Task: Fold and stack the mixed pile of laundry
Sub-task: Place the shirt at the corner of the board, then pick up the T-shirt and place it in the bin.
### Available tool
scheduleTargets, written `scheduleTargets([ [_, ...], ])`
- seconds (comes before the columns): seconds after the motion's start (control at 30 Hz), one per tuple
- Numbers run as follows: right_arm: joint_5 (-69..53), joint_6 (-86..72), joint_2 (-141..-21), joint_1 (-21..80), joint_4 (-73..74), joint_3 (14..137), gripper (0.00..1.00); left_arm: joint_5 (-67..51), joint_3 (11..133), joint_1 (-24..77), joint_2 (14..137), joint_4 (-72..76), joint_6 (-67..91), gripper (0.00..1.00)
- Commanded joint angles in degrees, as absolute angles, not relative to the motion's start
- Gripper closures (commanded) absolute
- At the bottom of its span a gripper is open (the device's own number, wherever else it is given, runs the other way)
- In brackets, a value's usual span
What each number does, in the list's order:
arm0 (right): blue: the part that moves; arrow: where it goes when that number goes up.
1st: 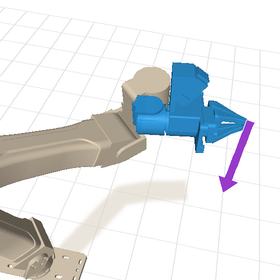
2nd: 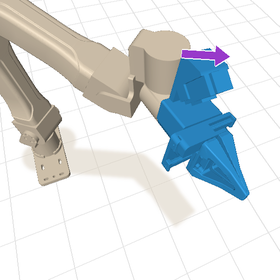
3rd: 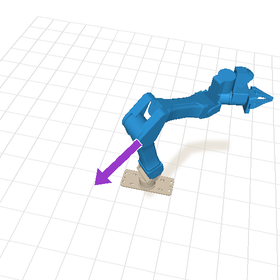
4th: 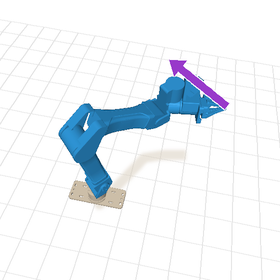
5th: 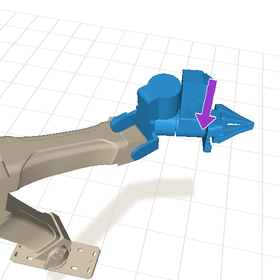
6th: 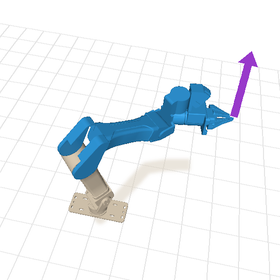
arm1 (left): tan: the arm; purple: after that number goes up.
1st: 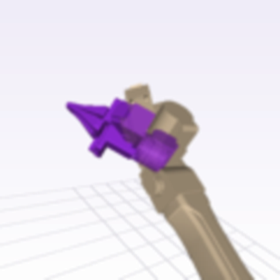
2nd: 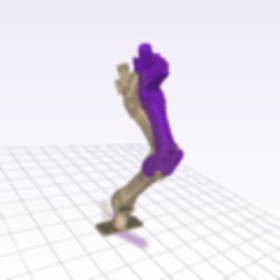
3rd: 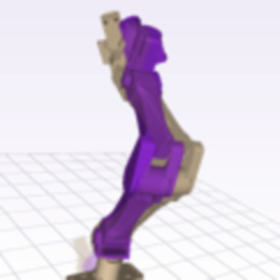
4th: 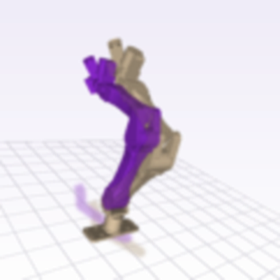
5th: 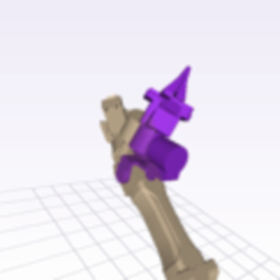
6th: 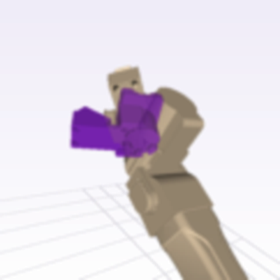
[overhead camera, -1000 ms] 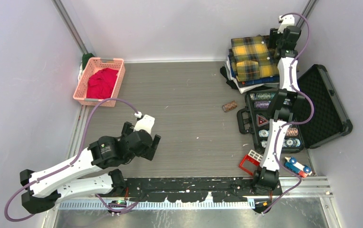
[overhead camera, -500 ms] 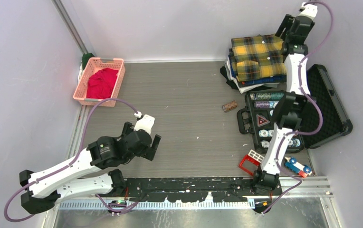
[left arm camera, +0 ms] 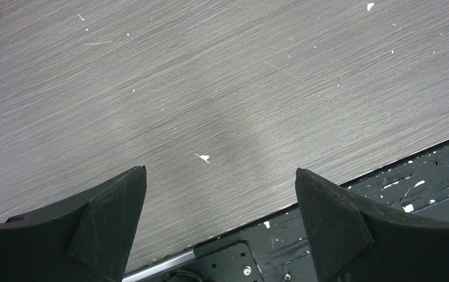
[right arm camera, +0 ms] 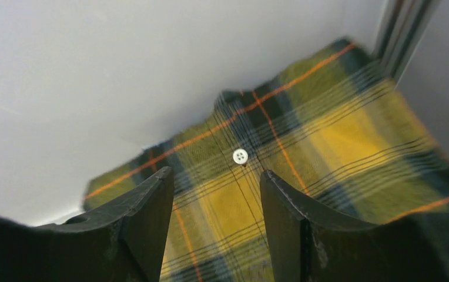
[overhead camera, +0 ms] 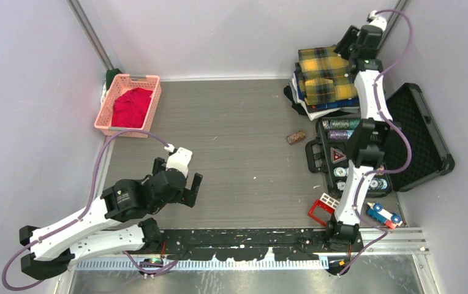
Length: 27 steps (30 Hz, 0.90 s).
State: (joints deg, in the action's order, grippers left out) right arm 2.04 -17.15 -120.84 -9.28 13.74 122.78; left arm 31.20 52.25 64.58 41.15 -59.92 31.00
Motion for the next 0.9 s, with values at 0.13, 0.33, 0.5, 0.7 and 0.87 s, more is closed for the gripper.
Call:
scheduleTargets([
  [0.13, 1.26, -16.97, -134.11, -7.71, 18.24, 132.97, 0.35, 31.36, 52.10, 64.46, 39.05, -58.10, 30.47, 0.00],
  [0.33, 3.72, -13.64, -143.74, -6.39, 18.07, 143.22, 0.29, 31.70, 52.10, 64.48, 39.08, -58.07, 30.28, 0.00],
  [0.5, 4.68, -13.00, -148.35, -5.58, 15.30, 148.47, 0.27, 32.23, 52.25, 64.49, 39.80, -58.18, 30.00, 0.00],
  [0.7, 5.82, -8.89, -146.97, -2.34, 10.01, 147.63, 0.23, 32.43, 52.38, 64.50, 41.02, -58.27, 29.86, 0.00],
  [0.87, 7.09, -5.55, -144.17, -0.02, 9.10, 151.63, 0.22, 31.91, 52.32, 64.49, 40.51, -58.11, 29.77, 0.00],
])
